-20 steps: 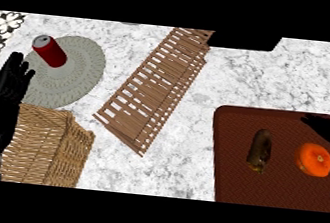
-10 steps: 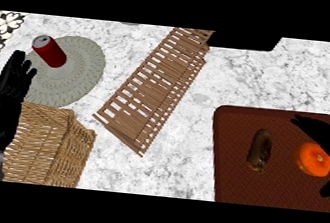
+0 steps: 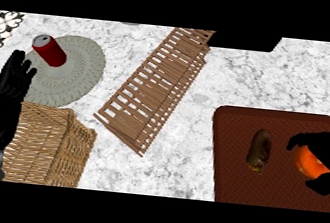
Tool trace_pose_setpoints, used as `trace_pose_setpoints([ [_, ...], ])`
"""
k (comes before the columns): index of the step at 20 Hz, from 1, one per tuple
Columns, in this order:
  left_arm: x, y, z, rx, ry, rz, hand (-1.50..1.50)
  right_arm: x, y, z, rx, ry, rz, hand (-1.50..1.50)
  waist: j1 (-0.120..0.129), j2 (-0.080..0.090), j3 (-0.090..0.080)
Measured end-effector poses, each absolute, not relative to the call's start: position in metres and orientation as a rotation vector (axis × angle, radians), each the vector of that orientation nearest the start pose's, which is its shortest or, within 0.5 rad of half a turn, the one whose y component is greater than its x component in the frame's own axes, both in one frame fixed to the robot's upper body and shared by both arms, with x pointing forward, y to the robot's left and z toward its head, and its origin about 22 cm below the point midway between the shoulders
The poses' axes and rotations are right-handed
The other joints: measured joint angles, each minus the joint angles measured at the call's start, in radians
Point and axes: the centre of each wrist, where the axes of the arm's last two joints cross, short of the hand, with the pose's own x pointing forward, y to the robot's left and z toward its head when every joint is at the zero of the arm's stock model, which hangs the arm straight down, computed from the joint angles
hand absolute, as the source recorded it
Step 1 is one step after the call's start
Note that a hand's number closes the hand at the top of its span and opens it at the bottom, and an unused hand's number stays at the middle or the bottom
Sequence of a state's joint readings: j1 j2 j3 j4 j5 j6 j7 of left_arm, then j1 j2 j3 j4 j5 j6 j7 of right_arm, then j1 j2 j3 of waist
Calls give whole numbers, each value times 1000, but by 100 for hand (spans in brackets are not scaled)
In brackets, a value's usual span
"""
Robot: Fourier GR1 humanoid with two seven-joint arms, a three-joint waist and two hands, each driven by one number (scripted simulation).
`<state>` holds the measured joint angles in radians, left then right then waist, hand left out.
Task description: Pick the squash from the tray and place it in the tiered shelf
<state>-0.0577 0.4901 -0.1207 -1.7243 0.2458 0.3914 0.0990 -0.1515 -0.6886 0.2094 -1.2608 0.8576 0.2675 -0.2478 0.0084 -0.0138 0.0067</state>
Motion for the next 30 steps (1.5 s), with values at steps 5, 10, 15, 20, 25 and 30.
trace_pose_setpoints([
  [5,248,288,79,333,-1666,9,0,276,-372,24,-728,-1088,1615,150,0,-1,-2],
  [10,247,291,78,335,-1660,11,0,278,-344,24,-672,-1210,1717,150,-7,-2,-1],
  [15,249,290,80,316,-1661,10,0,277,-261,25,-451,-1396,1949,150,1,-2,-8],
  [20,247,292,79,328,-1645,24,0,257,-213,46,-192,-1507,1965,150,-13,-1,1],
  [25,244,293,80,342,-1642,34,0,239,-201,82,-14,-1647,1794,150,-29,-2,4],
  [30,243,297,80,347,-1638,45,0,231,-209,124,42,-1782,1533,150,-39,0,3],
])
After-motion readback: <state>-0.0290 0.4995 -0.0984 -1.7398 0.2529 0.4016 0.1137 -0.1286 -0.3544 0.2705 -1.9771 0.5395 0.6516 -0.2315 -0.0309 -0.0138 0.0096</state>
